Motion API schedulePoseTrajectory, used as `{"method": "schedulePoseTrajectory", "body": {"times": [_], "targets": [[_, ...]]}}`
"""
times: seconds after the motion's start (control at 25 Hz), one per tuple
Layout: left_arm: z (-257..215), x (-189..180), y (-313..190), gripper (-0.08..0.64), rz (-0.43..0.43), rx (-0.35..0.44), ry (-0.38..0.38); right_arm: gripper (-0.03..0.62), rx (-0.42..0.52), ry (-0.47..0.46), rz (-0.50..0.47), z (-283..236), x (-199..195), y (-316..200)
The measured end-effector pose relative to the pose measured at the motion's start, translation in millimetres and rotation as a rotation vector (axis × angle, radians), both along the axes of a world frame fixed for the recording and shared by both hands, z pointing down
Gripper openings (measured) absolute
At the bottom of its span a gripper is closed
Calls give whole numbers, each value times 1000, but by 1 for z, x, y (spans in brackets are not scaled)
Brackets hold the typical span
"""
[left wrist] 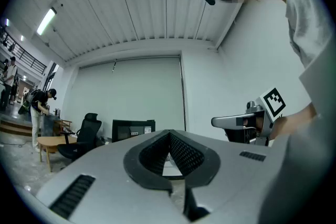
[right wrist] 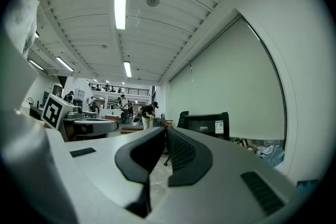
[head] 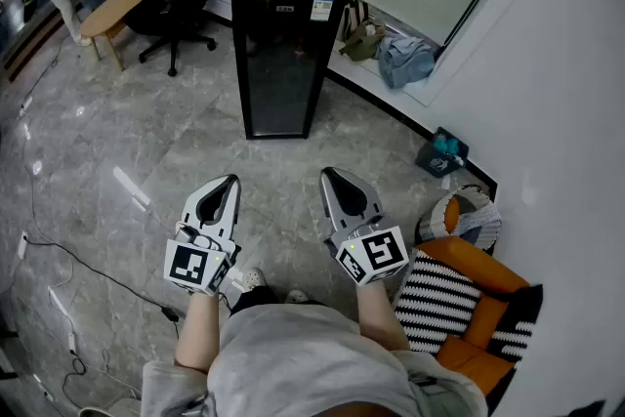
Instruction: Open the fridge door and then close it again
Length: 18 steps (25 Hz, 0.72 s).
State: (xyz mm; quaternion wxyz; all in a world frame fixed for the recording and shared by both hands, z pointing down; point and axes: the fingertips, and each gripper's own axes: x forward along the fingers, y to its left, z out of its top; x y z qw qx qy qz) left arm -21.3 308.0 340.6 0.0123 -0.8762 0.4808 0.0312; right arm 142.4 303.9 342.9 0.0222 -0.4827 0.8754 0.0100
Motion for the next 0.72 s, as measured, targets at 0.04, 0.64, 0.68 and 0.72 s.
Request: {"method": "schedulePoseTrajectory", "body": {"times": [0.04,0.64,0.68,0.72], "targets": [[2,-1,0,14,8,2,-5,26,3,2,-2,0,-1,-1],[-1,-38,-34,14,27,30,13,26,7,-10,24,0,-37,-31],[-1,-42,-38,14,35,38,12,26,8,-12,23,0,-41,-35],[0,-46,-42,14,39,40,14,26,9,-14,22,0,-45,-38]]}}
